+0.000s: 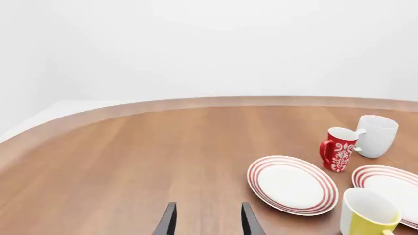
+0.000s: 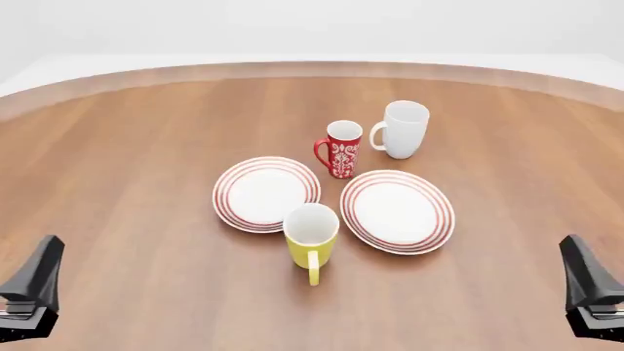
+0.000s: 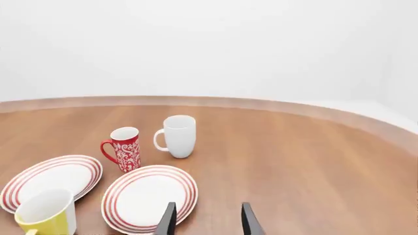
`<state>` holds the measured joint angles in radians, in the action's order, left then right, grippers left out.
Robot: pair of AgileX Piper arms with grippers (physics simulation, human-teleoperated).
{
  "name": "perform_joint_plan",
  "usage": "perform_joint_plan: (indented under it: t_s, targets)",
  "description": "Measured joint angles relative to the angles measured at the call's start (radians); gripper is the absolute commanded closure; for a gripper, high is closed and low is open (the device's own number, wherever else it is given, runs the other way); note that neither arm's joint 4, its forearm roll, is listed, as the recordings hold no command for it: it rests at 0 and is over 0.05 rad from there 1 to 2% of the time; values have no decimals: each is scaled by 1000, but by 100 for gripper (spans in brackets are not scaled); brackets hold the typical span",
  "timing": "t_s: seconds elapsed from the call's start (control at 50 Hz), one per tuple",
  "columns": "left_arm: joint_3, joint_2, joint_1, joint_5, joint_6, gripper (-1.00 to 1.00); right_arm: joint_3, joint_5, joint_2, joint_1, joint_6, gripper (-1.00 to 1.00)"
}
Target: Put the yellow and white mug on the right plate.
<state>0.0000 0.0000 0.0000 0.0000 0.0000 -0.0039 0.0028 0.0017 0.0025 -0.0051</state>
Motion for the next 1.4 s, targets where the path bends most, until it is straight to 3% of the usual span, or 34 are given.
perform_joint_plan:
  t_s: [0.32, 0.7, 1.0, 1.26, 1.4]
  targets:
    - [0, 0, 0, 0, 0, -100, -109, 58, 56, 33, -39, -100]
    - [0, 0, 0, 0, 0, -100, -265, 168, 154, 132, 26, -100]
    - [0, 0, 0, 0, 0, -100, -387, 249, 245, 278, 42, -100]
    - [0, 0, 0, 0, 0, -100, -478, 254, 366, 416, 22, -100]
    - [0, 0, 0, 0, 0, -100, -529, 258, 469, 451, 27, -100]
